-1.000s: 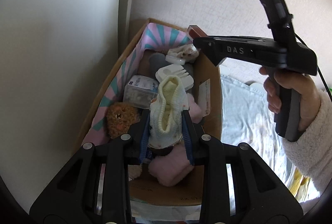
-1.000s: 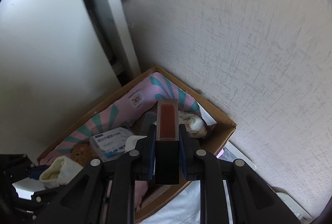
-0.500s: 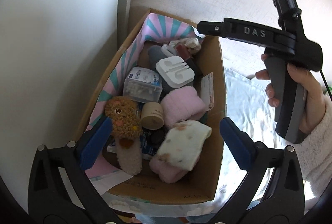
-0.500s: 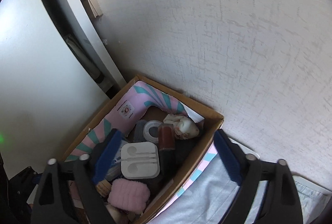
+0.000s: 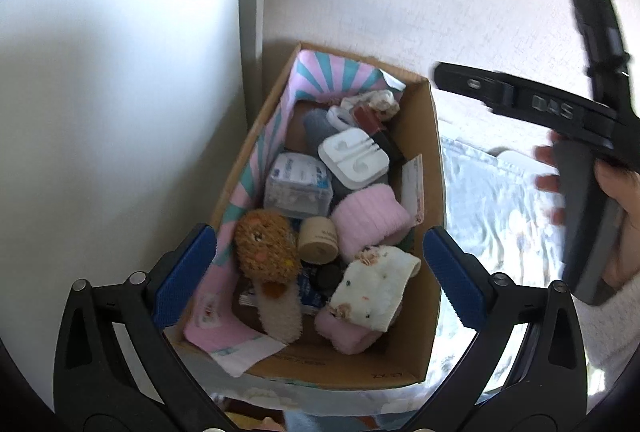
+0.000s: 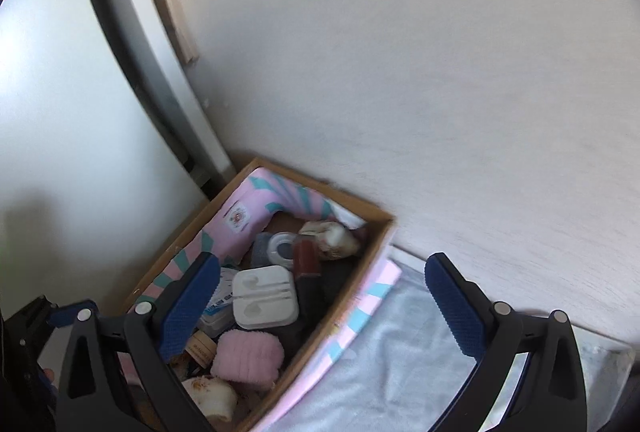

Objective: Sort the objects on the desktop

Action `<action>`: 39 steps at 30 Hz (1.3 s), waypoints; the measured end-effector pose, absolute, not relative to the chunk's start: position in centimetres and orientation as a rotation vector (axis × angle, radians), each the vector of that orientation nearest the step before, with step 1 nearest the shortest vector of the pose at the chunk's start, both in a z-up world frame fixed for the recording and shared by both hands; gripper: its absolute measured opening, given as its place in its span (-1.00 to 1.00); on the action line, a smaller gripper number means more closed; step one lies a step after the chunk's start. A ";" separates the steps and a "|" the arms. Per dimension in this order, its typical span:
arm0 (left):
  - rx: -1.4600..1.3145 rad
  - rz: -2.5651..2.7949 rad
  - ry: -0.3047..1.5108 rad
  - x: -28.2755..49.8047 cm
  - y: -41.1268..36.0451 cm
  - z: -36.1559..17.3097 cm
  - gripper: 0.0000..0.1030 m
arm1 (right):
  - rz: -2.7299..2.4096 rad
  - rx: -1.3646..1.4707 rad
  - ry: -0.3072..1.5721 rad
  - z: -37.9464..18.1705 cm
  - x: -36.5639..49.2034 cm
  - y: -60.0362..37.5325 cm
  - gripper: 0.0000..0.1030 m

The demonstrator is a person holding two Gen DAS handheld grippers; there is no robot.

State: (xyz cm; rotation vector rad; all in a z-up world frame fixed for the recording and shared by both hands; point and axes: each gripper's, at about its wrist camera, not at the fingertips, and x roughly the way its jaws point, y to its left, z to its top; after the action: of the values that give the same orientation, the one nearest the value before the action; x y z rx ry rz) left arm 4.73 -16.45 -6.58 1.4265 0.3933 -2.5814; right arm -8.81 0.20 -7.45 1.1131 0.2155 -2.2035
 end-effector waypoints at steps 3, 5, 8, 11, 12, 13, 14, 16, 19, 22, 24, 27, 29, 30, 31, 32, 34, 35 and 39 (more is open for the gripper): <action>1.374 -2.580 0.301 4.4 -16.0 -4.3 1.00 | -2.286 1.109 0.200 -5.5 -7.8 2.8 0.99; 1.331 -2.594 0.256 4.2 -15.6 -2.8 1.00 | -2.358 1.124 0.206 -4.3 -6.9 4.5 0.99; 1.289 -2.637 0.241 3.2 -14.6 -0.6 1.00 | -2.468 1.165 0.170 -2.4 -5.6 8.2 0.99; 1.269 -2.684 0.233 2.5 -13.1 1.4 1.00 | -2.567 1.226 0.122 -1.3 -4.3 11.2 0.99; 1.264 -2.698 0.219 2.2 -12.4 1.9 1.00 | -2.607 1.256 0.101 -1.0 -3.5 12.6 0.99; 1.262 -2.705 0.203 2.1 -11.8 2.2 1.00 | -2.623 1.273 0.088 -0.8 -3.3 13.1 0.99; 1.262 -2.712 0.178 1.9 -11.1 2.6 1.00 | -2.648 1.305 0.071 -0.7 -2.7 14.2 0.99; 1.257 -2.727 0.125 1.8 -9.7 3.0 1.00 | -2.684 1.350 0.055 -0.8 -1.7 15.8 0.99; 1.266 -2.744 0.062 2.0 -7.8 3.2 1.00 | -2.723 1.388 0.032 -1.4 -0.4 17.2 0.99; 1.307 -2.753 0.037 2.3 -6.5 2.9 1.00 | -2.745 1.413 0.005 -1.4 1.4 18.8 0.99; 1.326 -2.750 0.029 2.4 -6.2 2.8 1.00 | -2.763 1.417 0.001 -1.9 1.9 19.1 0.99; 1.322 -2.746 -0.005 2.8 -5.7 2.9 1.00 | -2.777 1.412 -0.013 -2.4 2.8 19.5 0.99; 1.322 -2.749 -0.012 3.3 -5.2 2.9 1.00 | -2.785 1.411 -0.003 -2.9 3.0 19.3 0.99; 1.329 -2.754 -0.010 3.4 -4.9 2.9 1.00 | -2.788 1.408 -0.006 -2.9 3.2 19.4 0.99; 1.332 -2.759 -0.007 3.6 -4.7 3.0 1.00 | -2.788 1.404 -0.013 -2.9 3.3 19.5 0.99; 1.333 -2.764 -0.003 3.8 -4.5 3.0 1.00 | -2.787 1.399 -0.018 -2.9 3.4 19.5 0.99; 1.332 -2.772 -0.011 3.8 -4.1 2.8 1.00 | -2.790 1.397 -0.018 -2.9 3.5 19.5 0.99; 1.332 -2.777 -0.019 3.9 -3.7 3.0 1.00 | -2.792 1.393 -0.018 -2.8 3.6 19.6 0.99; 1.331 -2.786 -0.027 4.0 -3.2 3.0 1.00 | -2.799 1.391 -0.019 -2.7 3.8 19.8 0.99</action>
State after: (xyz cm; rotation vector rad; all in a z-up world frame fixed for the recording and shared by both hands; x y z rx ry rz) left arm 3.98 -3.19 3.05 1.3314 -0.0266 -2.7858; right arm 3.82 19.84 -2.66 1.3907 -0.0189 -2.7991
